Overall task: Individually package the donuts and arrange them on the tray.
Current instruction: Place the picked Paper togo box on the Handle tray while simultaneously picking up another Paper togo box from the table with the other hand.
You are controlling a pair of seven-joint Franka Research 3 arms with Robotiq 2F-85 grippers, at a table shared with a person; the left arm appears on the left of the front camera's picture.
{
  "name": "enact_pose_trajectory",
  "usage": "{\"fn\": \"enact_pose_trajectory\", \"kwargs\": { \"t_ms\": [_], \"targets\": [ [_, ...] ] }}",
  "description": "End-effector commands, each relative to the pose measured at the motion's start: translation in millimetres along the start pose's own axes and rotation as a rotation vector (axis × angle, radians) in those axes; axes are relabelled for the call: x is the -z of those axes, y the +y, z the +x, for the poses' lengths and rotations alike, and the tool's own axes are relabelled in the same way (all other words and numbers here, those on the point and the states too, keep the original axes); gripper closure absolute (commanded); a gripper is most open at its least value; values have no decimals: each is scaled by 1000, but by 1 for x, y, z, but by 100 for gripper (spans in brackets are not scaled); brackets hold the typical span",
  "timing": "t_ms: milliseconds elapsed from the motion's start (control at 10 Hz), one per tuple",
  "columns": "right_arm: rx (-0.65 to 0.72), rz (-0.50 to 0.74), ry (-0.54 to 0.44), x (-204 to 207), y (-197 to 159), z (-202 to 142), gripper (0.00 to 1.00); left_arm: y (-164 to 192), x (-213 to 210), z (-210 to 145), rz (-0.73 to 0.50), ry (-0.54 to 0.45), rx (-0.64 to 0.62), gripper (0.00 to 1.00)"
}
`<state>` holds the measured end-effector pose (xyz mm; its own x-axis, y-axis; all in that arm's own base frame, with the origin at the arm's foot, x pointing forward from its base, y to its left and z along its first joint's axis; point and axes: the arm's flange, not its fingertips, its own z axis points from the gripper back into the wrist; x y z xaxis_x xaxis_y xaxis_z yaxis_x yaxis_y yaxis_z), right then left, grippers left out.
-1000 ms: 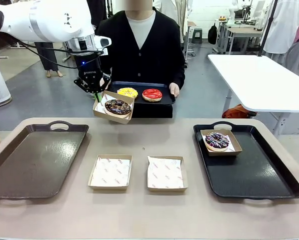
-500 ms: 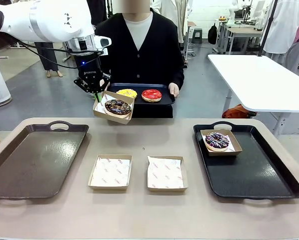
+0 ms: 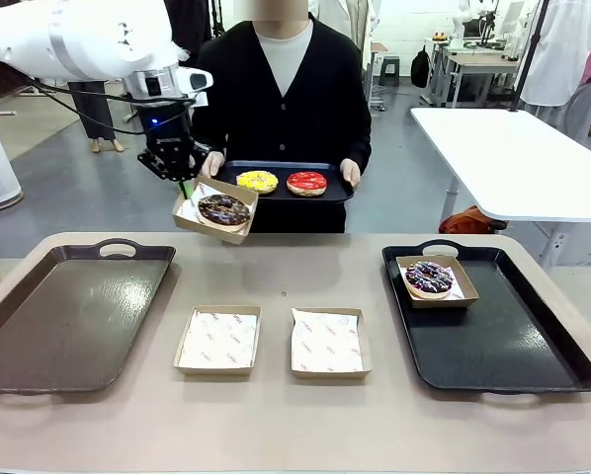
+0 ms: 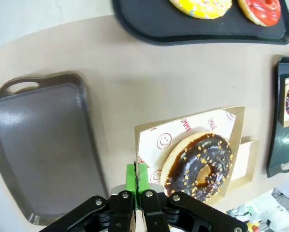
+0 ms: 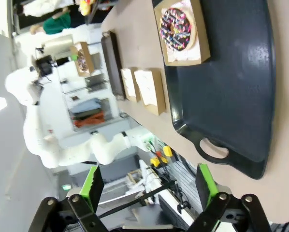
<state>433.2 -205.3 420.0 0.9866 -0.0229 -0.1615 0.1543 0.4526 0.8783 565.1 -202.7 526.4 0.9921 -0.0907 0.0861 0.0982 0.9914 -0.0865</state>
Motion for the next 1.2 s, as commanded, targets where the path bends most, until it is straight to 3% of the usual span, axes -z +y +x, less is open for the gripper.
{"fn": "enact_pose_trajectory", "kwargs": {
  "t_ms": [0, 200, 500, 1100],
  "targets": [
    [26, -132, 47, 30, 51, 4, 0, 45, -12, -20, -36, -3, 8, 99],
    [12, -259, 78, 68, 105, 8, 0, 87, -17, -34, -78, -7, -5, 99],
    [-1, -510, 114, 160, 148, 10, 0, 142, -10, -50, -40, -33, -31, 99],
    [35, -790, 118, 302, 160, 34, 0, 198, 41, -55, 17, 11, -77, 99]
  ]
}}
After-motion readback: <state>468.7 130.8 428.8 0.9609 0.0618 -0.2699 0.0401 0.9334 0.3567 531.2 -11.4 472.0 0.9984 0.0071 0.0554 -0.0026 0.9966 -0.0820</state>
